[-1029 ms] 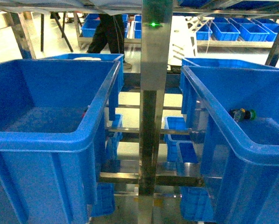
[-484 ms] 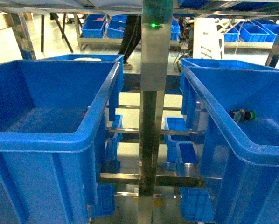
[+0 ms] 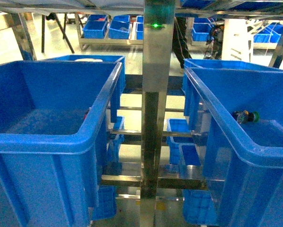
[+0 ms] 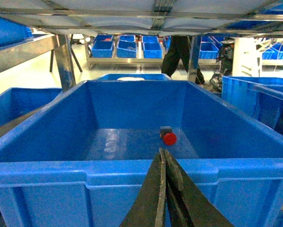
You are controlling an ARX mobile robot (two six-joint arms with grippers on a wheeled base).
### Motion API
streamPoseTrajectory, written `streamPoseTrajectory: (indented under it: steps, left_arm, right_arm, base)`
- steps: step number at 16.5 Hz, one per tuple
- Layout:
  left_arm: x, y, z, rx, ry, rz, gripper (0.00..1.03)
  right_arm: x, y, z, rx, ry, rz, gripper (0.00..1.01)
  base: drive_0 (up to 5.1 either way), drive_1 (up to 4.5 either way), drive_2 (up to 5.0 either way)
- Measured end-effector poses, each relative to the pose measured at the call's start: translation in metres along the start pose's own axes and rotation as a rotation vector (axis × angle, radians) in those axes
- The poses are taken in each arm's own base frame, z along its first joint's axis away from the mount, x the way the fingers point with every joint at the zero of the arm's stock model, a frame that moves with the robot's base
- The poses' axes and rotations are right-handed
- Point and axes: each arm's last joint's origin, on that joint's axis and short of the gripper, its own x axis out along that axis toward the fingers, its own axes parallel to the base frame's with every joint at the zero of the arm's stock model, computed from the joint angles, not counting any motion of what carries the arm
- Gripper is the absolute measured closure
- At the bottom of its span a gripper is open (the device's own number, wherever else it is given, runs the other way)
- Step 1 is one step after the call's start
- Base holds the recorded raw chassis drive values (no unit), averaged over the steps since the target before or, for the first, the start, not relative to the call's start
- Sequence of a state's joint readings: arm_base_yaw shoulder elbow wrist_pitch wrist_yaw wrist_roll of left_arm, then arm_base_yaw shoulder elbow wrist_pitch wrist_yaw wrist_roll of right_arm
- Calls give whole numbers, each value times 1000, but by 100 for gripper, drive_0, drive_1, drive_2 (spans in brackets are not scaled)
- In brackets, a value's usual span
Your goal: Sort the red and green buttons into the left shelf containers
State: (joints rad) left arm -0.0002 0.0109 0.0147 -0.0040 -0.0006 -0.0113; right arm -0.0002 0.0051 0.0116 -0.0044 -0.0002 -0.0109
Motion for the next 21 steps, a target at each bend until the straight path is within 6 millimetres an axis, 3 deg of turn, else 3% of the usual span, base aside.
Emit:
streamPoseTrajectory:
  steps: [4, 8, 9, 10, 21]
  left_arm:
    - [0, 0, 0, 1, 0, 0, 65]
    - [0, 0, 0, 1, 0, 0, 24]
    - [0, 0, 0, 1, 0, 0, 9]
    - [0, 0, 0, 1, 0, 0, 4]
    - [0, 0, 0, 1, 0, 0, 5]
  right_arm:
    - [0, 0, 0, 0, 0, 0, 54]
    - [0, 0, 0, 0, 0, 0, 12]
    - [0, 0, 0, 1, 0, 0, 1]
    - [0, 0, 0, 1, 0, 0, 4]
    - [0, 0, 0, 1, 0, 0, 3]
  base:
    - [0, 0, 0]
    - [0, 0, 0]
    - [0, 0, 0]
    - [0, 0, 0]
    - [0, 0, 0]
